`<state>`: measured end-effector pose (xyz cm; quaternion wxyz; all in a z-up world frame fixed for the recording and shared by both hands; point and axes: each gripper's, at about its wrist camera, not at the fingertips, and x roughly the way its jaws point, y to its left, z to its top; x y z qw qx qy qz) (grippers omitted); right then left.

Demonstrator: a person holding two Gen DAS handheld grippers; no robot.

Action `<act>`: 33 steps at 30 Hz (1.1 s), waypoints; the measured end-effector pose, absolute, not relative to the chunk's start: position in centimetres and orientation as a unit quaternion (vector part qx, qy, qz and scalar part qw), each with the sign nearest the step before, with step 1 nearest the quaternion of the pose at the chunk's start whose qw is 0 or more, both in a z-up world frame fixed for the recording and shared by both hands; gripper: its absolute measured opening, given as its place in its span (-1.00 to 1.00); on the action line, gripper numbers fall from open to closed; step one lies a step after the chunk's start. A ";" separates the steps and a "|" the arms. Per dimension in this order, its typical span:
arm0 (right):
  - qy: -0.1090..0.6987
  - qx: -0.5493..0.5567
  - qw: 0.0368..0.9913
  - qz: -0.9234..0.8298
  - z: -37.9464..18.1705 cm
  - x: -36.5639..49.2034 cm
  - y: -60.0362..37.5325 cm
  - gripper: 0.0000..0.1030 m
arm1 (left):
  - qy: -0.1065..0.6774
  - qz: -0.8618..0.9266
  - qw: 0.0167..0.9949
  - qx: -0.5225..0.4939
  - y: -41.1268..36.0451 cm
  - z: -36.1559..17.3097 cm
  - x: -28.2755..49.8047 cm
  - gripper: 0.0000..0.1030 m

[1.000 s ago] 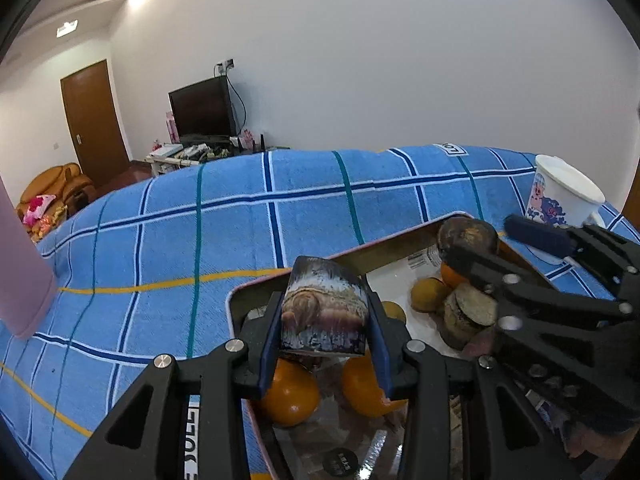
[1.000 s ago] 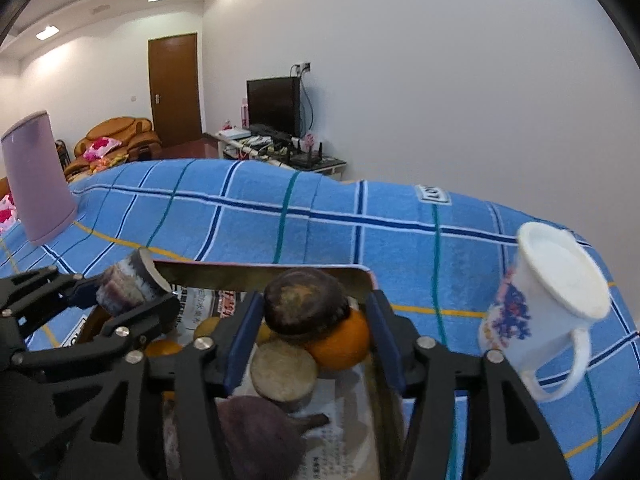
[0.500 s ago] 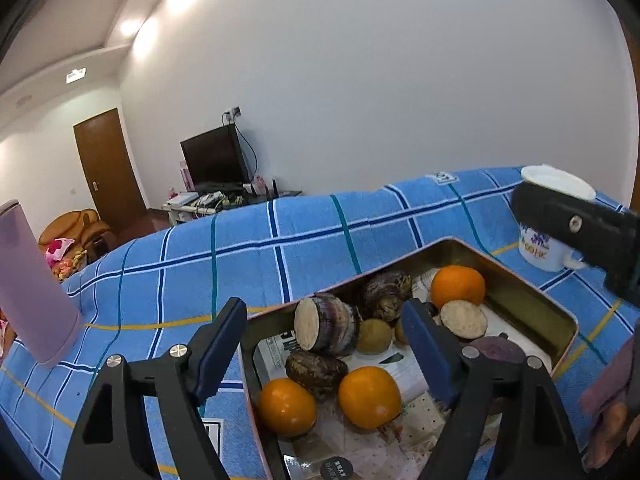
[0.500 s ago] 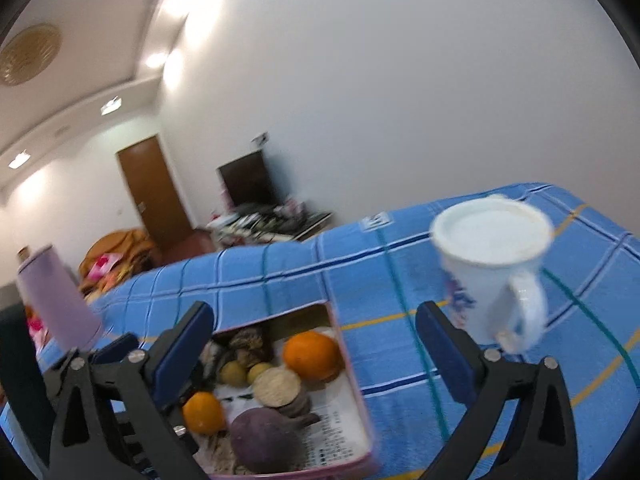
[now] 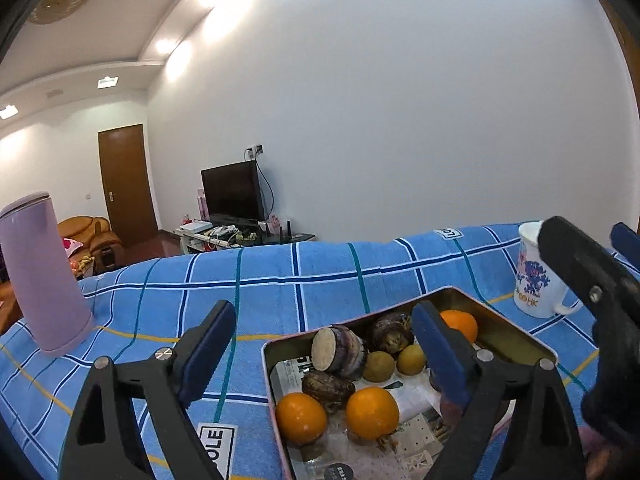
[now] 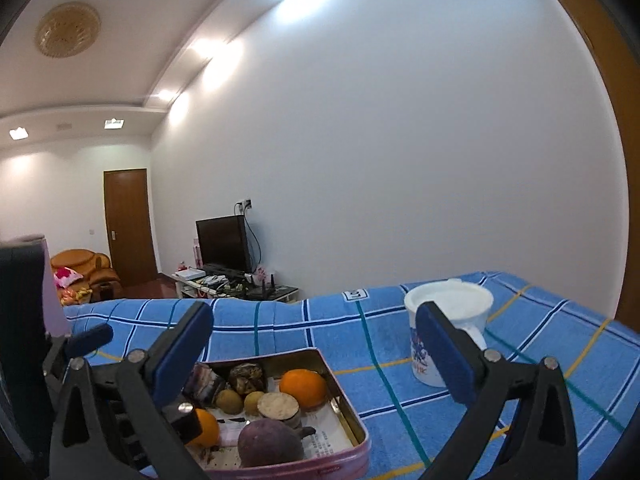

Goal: Organize fruits
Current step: 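Withdraw both grippers up and away from the pink tin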

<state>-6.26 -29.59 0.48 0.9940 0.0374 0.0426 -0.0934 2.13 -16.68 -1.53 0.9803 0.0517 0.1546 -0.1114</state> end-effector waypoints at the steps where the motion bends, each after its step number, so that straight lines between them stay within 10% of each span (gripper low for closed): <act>1: 0.037 0.032 0.994 -0.096 0.6 -6.6 -29.4 1.00 | 0.155 -0.112 0.980 0.049 -16.6 -1.5 2.0 0.82; 33: -0.052 0.054 0.982 -0.172 0.5 -14.8 -29.3 1.00 | 0.121 -0.110 0.986 0.028 -12.8 -1.1 -4.7 0.89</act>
